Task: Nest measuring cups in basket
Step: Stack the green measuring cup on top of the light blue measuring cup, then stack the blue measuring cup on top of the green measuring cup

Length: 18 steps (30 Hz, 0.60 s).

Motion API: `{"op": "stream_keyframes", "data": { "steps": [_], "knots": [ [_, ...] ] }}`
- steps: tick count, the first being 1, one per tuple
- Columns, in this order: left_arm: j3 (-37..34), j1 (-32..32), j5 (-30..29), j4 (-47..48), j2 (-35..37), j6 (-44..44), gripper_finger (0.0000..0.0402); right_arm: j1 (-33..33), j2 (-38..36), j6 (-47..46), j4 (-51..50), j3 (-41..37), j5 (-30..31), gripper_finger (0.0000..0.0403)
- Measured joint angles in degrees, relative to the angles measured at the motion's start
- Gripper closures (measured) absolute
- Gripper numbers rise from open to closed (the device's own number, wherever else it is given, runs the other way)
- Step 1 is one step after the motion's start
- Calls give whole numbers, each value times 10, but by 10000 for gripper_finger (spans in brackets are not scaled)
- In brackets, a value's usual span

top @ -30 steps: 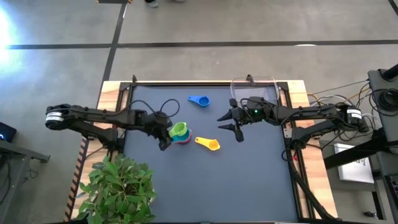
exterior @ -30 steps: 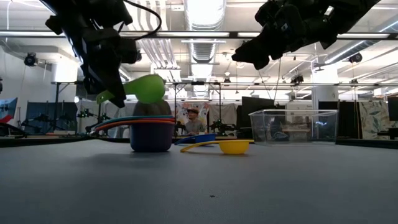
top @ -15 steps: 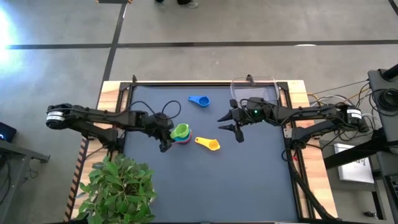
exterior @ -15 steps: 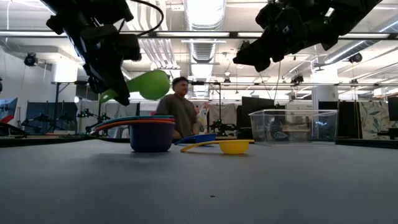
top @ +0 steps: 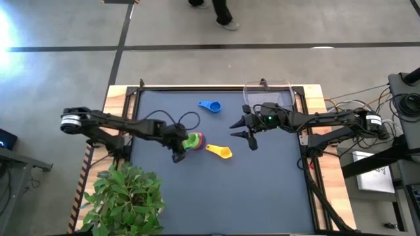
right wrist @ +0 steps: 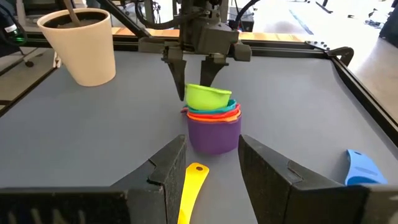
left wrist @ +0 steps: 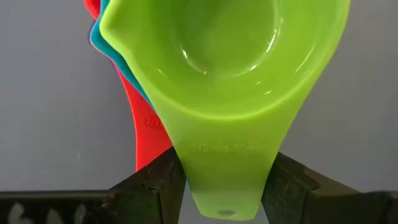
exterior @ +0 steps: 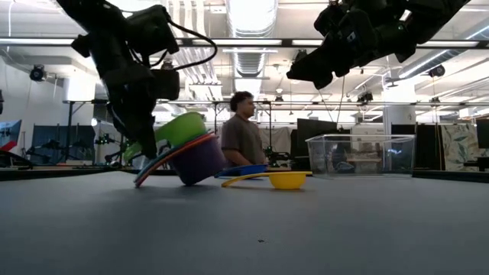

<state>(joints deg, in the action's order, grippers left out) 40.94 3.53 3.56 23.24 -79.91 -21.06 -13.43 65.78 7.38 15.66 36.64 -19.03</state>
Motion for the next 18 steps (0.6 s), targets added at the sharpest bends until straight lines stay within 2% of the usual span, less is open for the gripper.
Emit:
{"op": "stream_keyframes", "data": {
  "steps": [12, 18],
  "knots": [
    [74, 0, 1, 41, -3, 39, 242, 0, 0, 1, 0, 0, 0, 266],
    [103, 0, -34, 74, 1, 61, 242, 0, 0, 1, 0, 0, 0, 266]
  ]
}}
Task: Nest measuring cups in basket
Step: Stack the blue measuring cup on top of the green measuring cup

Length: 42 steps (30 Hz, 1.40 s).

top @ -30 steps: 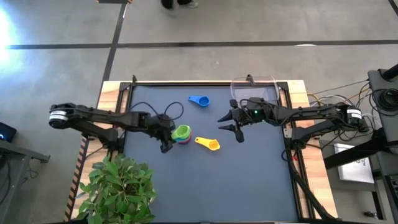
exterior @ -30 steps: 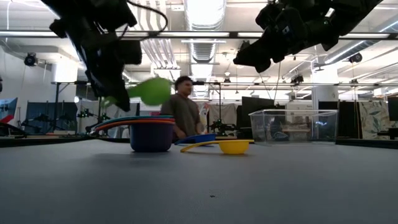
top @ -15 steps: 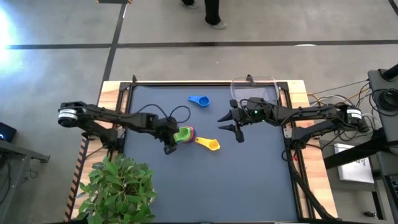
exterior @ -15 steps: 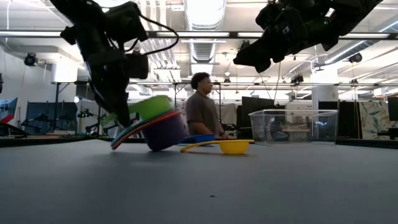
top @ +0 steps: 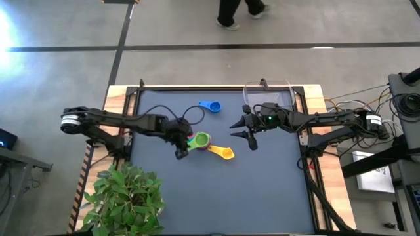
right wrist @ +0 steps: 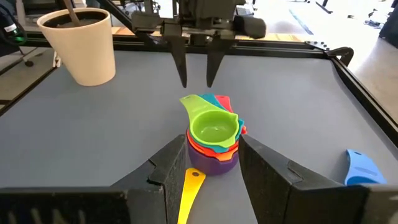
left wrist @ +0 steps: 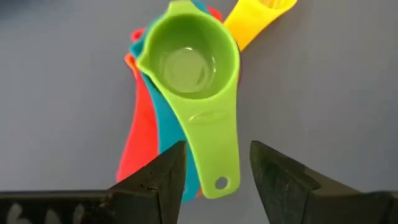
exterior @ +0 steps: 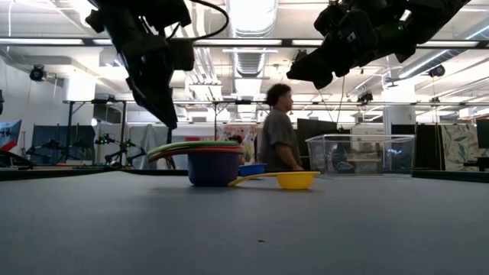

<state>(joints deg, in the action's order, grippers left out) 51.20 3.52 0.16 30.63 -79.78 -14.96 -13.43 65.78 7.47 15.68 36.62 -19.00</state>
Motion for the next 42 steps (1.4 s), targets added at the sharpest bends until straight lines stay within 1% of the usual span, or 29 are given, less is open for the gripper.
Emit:
{"op": "stream_keyframes", "data": {
  "steps": [3, 5, 7, 10, 15, 17, 20, 22, 24, 26, 29, 34, 39, 42],
  "knots": [
    [2, 0, -11, -12, 10, 33, 242, 0, 0, 0, 0, 0, 0, 266],
    [-18, 0, -12, -58, 23, 69, 242, 0, 0, 0, 0, 0, 11, 266],
    [-49, 8, -8, -115, 39, 85, 242, 0, 0, 0, 0, 0, 35, 266],
    [-94, 26, 9, -183, 78, 85, 242, 0, 0, 0, -2, 0, 67, 266],
    [-159, 35, 14, -306, 157, 79, 242, 0, 0, 3, 3, 0, 72, 266],
    [-180, 35, 12, -369, 190, 79, 242, 0, 0, 1, 11, 0, 93, 266],
    [-214, 35, -3, -477, 226, 79, 242, 0, 0, -5, 18, 0, 161, 266],
    [-235, 35, -25, -539, 240, 80, 242, -5, 0, -12, 16, 1, 192, 266],
    [-255, 35, -54, -581, 250, 81, 242, -12, 2, -21, 7, 10, 193, 266],
    [-267, 35, -73, -604, 251, 82, 242, -16, 13, -29, 6, 24, 186, 266],
    [-281, 35, -88, -625, 245, 82, 241, -23, 44, -24, -24, 55, 174, 266],
    [-284, 35, -112, -643, 221, 83, 241, -36, 132, 0, -75, 124, 171, 266],
    [-284, 35, -191, -647, 188, 81, 241, -68, 226, 11, -123, 204, 171, 266],
    [-284, 35, -206, -662, 173, 81, 241, -83, 279, 30, -161, 248, 172, 266]
  ]
}}
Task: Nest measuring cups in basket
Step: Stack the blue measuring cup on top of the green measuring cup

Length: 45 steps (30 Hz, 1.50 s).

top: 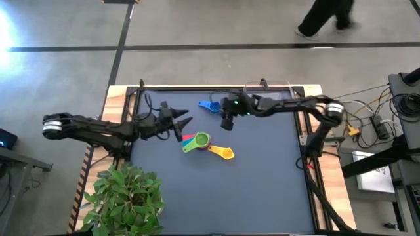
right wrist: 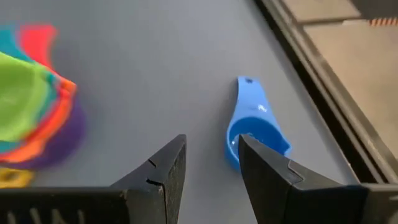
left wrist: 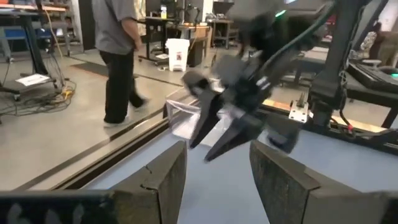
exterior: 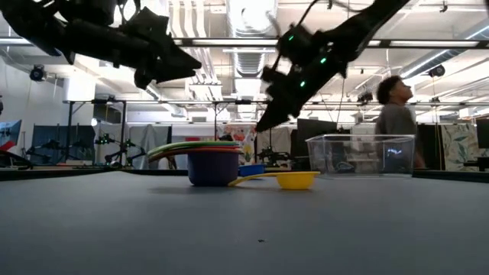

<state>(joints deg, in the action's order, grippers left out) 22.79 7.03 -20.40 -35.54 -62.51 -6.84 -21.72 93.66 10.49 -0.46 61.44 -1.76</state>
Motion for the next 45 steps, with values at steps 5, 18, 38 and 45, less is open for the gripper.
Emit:
{"op": "stream_keyframes", "data": {
  "steps": [5, 18, 38, 45],
  "knots": [
    [0, 0, 0, -17, -17, 4, 241, -17, 75, 29, -31, 61, -1, 266],
    [0, 0, 3, -5, -17, 13, 241, -53, 166, 45, -39, 127, 5, 287],
    [0, 0, 4, -9, -18, 14, 242, -61, 184, 43, -49, 130, -4, 360],
    [0, 0, 4, -9, -18, 14, 242, -61, 139, 33, -89, 130, -43, 364]
  ]
}}
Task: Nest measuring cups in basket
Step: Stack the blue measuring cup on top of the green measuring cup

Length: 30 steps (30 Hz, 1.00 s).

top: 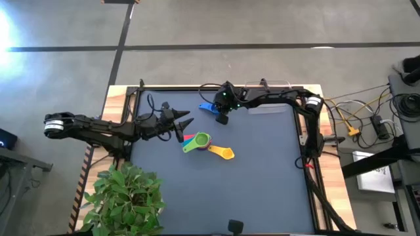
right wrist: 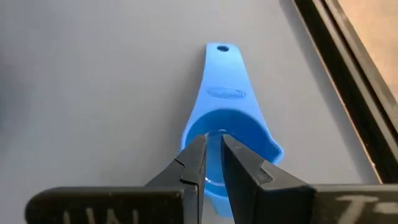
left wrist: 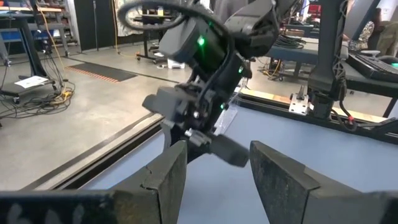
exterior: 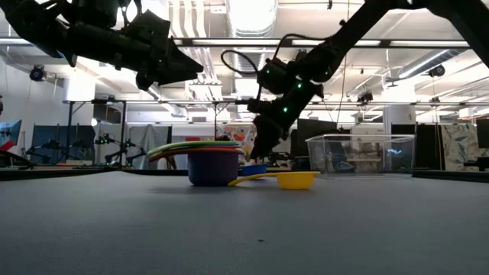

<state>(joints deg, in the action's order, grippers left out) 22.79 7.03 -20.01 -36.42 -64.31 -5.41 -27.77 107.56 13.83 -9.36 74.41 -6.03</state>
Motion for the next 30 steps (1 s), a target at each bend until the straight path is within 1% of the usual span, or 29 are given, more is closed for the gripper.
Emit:
{"op": "stream_keyframes", "data": {
  "steps": [3, 6, 13, 16, 19, 24, 30],
  "knots": [
    [0, 0, 0, 0, 0, 0, 242, -1, -13, -29, -6, 0, 0, 361],
    [0, 0, 0, -1, 0, 0, 242, -13, -14, -65, -10, 0, 0, 348],
    [0, 0, 0, -2, 0, -2, 242, -46, -8, -137, -23, 0, 1, 284],
    [0, 0, 0, -2, 0, -2, 242, -52, -5, -148, -24, 0, 0, 258],
    [0, 0, 0, -4, 0, -2, 242, -52, -5, -155, -24, 0, -1, 241],
    [0, 0, 0, -5, 0, -2, 242, -52, -5, -163, -23, -1, -1, 232],
    [0, 0, 0, -5, 0, -2, 242, -52, -5, -173, -22, -5, -2, 245]
  ]
}}
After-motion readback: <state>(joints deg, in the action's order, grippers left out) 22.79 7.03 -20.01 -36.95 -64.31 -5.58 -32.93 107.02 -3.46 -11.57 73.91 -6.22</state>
